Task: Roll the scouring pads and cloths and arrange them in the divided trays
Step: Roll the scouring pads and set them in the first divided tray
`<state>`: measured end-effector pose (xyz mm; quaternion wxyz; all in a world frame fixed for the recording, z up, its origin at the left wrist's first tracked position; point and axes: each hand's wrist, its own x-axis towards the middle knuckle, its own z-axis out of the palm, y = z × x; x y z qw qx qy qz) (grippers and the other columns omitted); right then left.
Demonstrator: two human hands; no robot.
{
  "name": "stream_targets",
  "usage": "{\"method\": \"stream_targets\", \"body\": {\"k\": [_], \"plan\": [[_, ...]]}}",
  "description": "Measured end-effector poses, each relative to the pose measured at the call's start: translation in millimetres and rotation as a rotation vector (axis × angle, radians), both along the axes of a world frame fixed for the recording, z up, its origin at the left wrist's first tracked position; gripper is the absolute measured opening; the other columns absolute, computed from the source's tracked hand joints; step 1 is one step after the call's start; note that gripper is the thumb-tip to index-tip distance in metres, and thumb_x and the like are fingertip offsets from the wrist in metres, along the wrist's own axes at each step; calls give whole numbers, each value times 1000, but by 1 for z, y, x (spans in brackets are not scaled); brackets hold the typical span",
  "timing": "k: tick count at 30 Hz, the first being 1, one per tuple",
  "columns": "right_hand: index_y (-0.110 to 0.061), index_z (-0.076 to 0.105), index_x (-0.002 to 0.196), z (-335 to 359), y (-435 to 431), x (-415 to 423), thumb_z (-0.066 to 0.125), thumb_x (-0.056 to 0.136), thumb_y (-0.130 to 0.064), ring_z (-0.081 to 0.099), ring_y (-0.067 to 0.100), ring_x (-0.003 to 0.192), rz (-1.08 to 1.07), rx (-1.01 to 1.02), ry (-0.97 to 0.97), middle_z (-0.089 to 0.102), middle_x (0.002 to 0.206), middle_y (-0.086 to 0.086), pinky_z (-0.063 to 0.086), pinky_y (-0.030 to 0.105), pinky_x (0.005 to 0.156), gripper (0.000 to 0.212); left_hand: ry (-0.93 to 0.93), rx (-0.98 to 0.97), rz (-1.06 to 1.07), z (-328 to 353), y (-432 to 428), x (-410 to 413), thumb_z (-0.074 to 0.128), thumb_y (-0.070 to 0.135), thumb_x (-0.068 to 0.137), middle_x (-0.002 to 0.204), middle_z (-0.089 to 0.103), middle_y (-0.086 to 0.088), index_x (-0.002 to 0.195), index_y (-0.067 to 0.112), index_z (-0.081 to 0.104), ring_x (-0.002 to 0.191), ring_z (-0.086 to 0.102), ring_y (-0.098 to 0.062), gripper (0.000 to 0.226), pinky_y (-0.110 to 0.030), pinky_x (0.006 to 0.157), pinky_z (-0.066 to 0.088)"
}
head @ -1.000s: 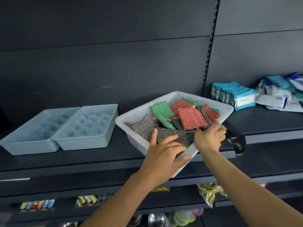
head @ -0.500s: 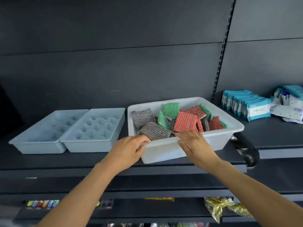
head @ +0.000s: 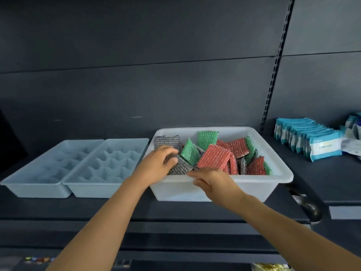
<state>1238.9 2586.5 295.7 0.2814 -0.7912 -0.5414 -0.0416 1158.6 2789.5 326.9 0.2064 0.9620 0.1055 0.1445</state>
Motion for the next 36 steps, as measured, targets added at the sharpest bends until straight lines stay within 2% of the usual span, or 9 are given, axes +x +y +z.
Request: {"method": "stream_targets", "body": {"k": [4,7,10,15,19,24,28,32,36], "plan": [[-20,49,137,24,7,23,51,96,-40,47,19,127,-317,19,99,53,136,3,37,38,110,46,337,99,-20,1,10,32,58,34,96,162,19,0,153,25,25,148,21,-21,66,-41,121,20],[-18,15,152,32,13,51,61,82,-58,25,29,142,-554,-323,97,29,153,8,21,45,115,92,487,90,-35,7,23,37,69,41,87,159,23,-3,153,27,23,145,26,-23,82,-40,117,27],[-14,12,151,32,27,64,70,70,-65,26,33,141,-614,-495,49,31,152,10,19,49,115,113,426,144,-80,11,31,38,76,38,80,147,37,0,147,29,36,137,35,-22,78,-38,110,33],[-15,42,134,46,47,58,76,76,-45,45,30,124,-722,-465,-94,55,127,8,35,47,107,73,246,78,-160,12,52,36,78,31,80,116,50,6,121,28,61,110,49,-14,45,-27,89,38],[-15,58,102,68,61,39,64,88,-36,62,28,86,-791,-210,52,67,96,8,53,41,79,26,109,-209,-191,18,78,29,81,25,78,91,55,8,95,30,68,84,54,-11,22,-27,78,44],[-14,61,89,89,91,0,69,85,-35,63,27,73,-802,252,121,65,76,2,53,38,69,23,-82,-581,-217,24,112,11,78,13,80,90,67,-2,93,22,69,78,57,-9,19,-14,76,46],[-12,63,90,91,123,-11,71,86,-24,69,27,73,-671,502,351,71,81,5,58,44,70,15,-212,-675,-187,30,149,-7,73,8,84,96,70,-2,101,18,69,79,58,-5,20,-11,75,47],[-15,60,93,88,169,-20,70,87,-19,69,19,78,-588,582,417,70,86,0,58,39,76,13,-293,-674,-100,23,202,-32,69,7,88,90,71,6,109,18,70,70,59,4,24,-13,71,49],[-10,53,94,75,236,-37,70,86,-14,63,20,69,-513,526,423,66,81,6,52,27,61,19,-326,-629,18,9,269,-71,66,5,89,83,70,7,102,19,70,64,59,5,20,-14,66,49]]}}
